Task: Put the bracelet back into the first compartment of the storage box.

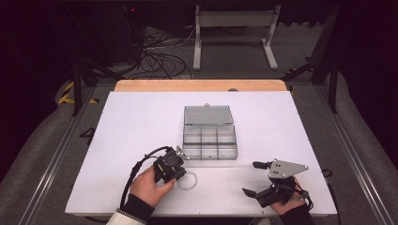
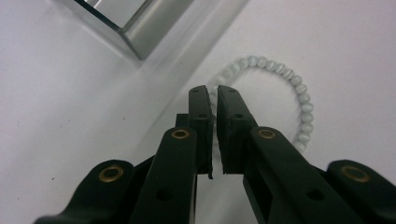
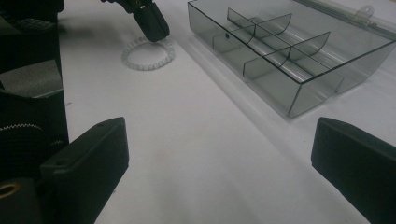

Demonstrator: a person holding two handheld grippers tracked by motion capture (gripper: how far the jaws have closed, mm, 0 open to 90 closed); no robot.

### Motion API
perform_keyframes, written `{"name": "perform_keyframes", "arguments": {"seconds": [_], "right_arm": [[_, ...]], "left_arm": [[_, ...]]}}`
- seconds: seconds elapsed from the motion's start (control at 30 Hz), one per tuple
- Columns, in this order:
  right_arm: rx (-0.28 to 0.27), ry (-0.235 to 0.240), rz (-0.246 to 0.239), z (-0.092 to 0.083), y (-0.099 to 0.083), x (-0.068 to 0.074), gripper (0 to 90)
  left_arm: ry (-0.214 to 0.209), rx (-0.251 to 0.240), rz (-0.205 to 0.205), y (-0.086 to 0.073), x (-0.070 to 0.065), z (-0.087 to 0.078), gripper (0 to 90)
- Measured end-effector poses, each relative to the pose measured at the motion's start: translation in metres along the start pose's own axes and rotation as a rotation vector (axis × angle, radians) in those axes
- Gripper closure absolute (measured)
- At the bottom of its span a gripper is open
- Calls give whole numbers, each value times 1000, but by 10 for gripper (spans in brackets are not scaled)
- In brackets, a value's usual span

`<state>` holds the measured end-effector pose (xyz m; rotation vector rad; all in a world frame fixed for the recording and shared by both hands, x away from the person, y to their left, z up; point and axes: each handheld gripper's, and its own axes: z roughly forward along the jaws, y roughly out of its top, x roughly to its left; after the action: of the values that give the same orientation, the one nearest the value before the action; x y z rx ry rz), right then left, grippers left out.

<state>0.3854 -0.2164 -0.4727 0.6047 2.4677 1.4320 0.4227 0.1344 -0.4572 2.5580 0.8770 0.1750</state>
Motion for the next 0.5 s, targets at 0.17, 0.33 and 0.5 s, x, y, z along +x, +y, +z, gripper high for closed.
{"name": "perform_keyframes", "arguments": {"seconds": [0.17,0.33,0.5], "right_arm": [[-2,0,0,0,0,0,47],[0,0,-1,0,0,0,47],[3,0,-1,0,0,0,47]], "left_arm": [[-17,-37,-3,-1,-1,-8,852],[-33,-88,5,0,-4,-19,852],[-43,-122,15,0,-6,-27,859]]}}
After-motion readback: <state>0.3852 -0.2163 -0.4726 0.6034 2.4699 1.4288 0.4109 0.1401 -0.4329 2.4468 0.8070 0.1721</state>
